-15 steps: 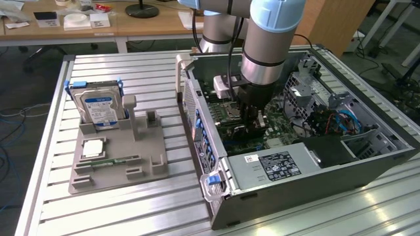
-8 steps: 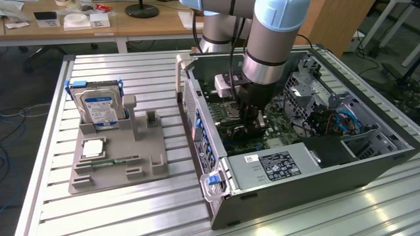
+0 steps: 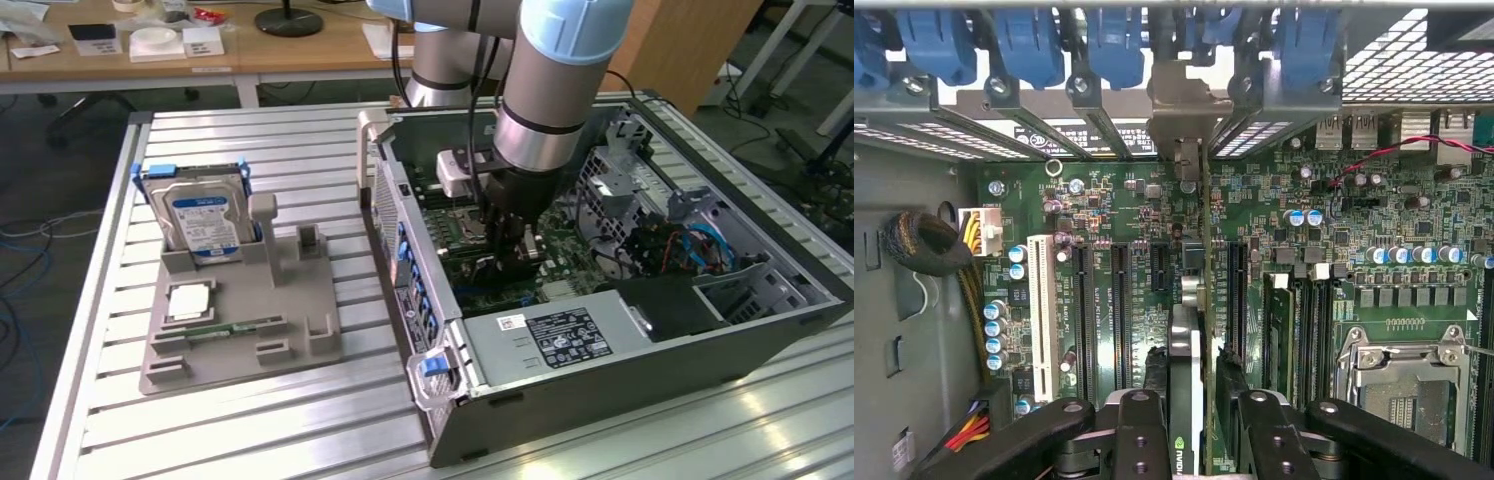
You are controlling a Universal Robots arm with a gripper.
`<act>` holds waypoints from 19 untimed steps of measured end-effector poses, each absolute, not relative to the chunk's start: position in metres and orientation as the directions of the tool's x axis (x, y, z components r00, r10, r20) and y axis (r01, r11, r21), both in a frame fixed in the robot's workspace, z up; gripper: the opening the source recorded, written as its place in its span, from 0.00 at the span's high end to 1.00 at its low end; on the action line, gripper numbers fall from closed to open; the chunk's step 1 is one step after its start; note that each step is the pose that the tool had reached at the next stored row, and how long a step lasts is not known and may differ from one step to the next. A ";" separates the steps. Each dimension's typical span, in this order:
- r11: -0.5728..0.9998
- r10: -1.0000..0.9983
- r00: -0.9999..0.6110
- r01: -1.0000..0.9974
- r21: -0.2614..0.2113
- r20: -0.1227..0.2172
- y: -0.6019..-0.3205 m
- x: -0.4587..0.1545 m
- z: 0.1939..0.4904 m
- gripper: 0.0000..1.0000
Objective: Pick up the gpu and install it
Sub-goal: 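Insert the gpu into the slot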
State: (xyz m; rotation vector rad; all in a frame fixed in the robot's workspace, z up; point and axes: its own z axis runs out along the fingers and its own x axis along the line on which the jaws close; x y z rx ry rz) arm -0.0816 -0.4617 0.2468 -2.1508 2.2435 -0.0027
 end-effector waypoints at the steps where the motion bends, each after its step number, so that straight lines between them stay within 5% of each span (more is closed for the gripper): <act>1: 0.042 -0.999 -0.042 -0.999 -0.025 -0.023 -0.462 -0.082 0.247 0.66; 5: 0.042 -0.999 -0.042 -0.999 -0.024 -0.023 -0.462 -0.082 0.247 0.74; 19: 0.042 -0.999 -0.042 -0.999 -0.025 -0.023 -0.462 -0.082 0.251 0.74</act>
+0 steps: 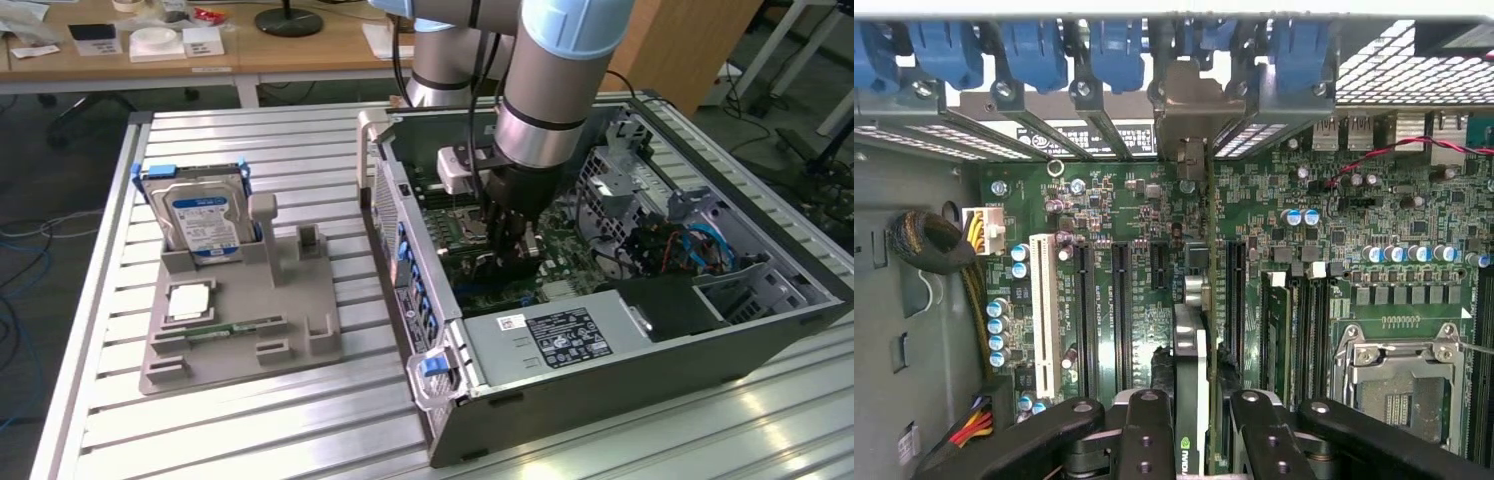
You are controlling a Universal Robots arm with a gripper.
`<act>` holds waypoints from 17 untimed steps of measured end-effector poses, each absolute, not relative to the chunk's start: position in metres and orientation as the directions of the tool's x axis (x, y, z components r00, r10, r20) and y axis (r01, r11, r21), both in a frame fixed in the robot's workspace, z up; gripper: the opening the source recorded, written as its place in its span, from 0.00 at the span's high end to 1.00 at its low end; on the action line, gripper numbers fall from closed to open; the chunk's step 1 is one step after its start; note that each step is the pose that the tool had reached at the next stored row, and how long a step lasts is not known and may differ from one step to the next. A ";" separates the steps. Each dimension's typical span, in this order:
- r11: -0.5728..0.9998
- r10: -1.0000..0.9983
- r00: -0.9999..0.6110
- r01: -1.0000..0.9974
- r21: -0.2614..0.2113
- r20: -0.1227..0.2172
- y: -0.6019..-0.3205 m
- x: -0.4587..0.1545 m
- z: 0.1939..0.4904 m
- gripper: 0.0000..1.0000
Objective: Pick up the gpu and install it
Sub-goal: 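Insert the gpu into the slot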
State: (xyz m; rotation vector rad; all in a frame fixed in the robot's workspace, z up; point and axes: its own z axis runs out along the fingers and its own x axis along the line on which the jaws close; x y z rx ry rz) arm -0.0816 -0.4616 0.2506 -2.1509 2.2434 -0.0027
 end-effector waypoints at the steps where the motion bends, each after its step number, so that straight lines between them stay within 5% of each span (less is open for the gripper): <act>1: 0.042 -0.999 -0.042 -0.999 -0.025 -0.023 -0.462 -0.082 0.251 0.74; 17: 0.042 -0.999 -0.042 -0.999 -0.026 -0.030 -0.462 -0.083 0.245 0.74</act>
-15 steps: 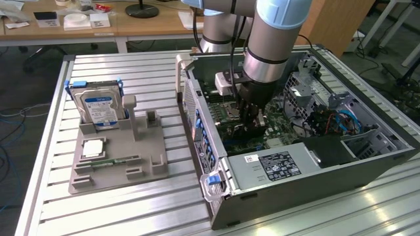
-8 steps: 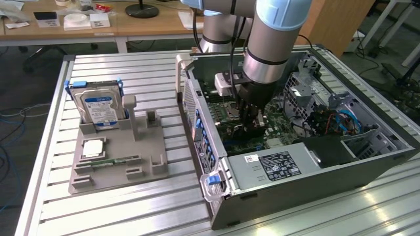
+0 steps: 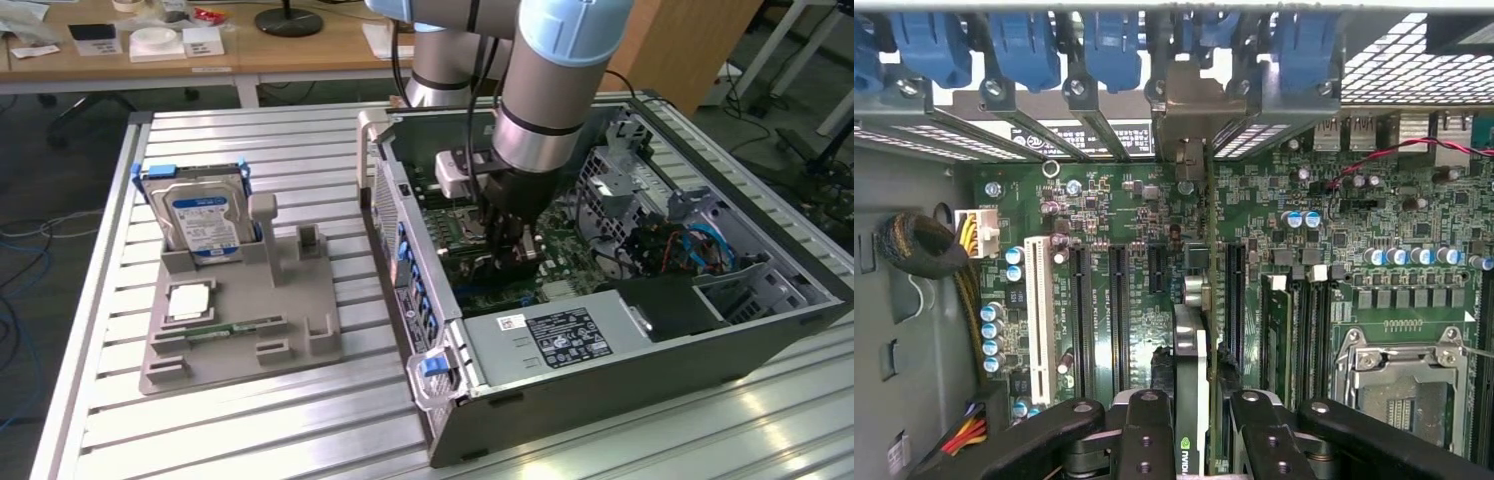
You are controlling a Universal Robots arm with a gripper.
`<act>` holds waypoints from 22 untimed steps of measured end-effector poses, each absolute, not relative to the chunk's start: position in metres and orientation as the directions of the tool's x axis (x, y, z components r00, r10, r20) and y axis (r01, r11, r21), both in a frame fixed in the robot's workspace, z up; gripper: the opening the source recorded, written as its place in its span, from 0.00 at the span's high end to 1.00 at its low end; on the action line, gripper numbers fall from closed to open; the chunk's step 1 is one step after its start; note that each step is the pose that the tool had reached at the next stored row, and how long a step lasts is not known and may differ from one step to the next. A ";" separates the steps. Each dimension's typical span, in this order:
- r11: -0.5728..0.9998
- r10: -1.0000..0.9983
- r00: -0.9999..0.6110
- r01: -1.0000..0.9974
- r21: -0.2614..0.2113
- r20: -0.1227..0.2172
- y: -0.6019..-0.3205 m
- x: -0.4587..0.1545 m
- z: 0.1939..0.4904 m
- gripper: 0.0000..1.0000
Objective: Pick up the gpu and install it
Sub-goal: 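Insert the gpu into the slot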
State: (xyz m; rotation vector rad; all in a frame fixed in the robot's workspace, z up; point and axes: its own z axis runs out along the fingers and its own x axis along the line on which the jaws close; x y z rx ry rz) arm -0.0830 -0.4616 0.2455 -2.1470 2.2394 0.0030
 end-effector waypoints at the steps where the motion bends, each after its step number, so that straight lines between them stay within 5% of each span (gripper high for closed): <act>1: 0.043 -0.999 -0.042 -0.999 -0.026 -0.030 -0.462 -0.083 0.245 0.74; 22: 0.043 -0.999 -0.042 -0.999 -0.026 -0.030 -0.462 -0.084 0.242 0.74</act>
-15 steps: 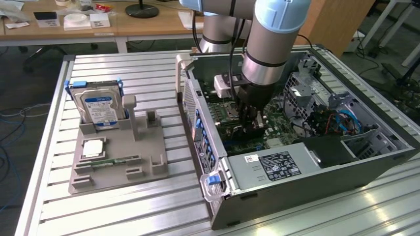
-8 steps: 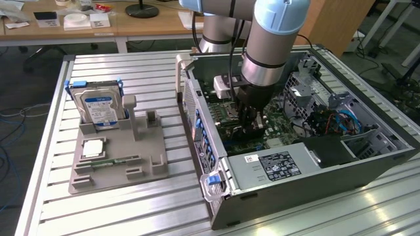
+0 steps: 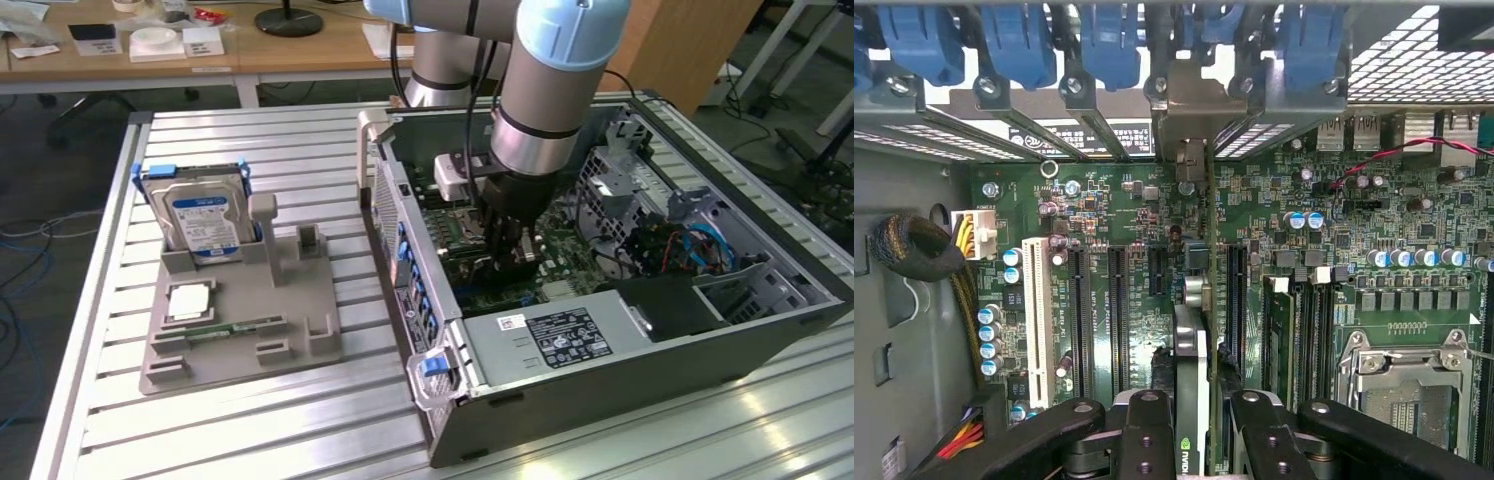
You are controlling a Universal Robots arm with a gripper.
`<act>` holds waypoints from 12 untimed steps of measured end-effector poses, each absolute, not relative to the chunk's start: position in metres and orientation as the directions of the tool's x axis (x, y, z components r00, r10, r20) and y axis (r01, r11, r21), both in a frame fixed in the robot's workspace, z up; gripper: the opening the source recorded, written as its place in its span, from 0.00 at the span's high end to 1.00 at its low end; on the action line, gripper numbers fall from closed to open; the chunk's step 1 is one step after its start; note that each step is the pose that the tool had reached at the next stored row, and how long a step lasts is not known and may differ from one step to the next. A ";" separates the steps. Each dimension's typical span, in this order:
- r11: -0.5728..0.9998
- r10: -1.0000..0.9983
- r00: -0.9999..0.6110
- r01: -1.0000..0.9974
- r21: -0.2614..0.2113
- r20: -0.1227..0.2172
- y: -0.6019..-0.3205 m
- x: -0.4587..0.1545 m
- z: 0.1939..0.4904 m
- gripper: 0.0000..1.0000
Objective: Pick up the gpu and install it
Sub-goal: 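Insert the gpu into the slot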
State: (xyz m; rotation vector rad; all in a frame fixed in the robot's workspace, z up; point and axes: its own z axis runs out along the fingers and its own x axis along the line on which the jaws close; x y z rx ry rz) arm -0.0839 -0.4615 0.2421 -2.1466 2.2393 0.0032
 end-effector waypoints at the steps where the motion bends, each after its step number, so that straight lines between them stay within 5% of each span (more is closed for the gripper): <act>1: 0.043 -0.999 -0.042 -0.999 -0.026 -0.030 -0.462 -0.084 0.242 0.74; 12: 0.043 -0.999 -0.042 -0.999 -0.026 -0.030 -0.462 -0.084 0.240 0.74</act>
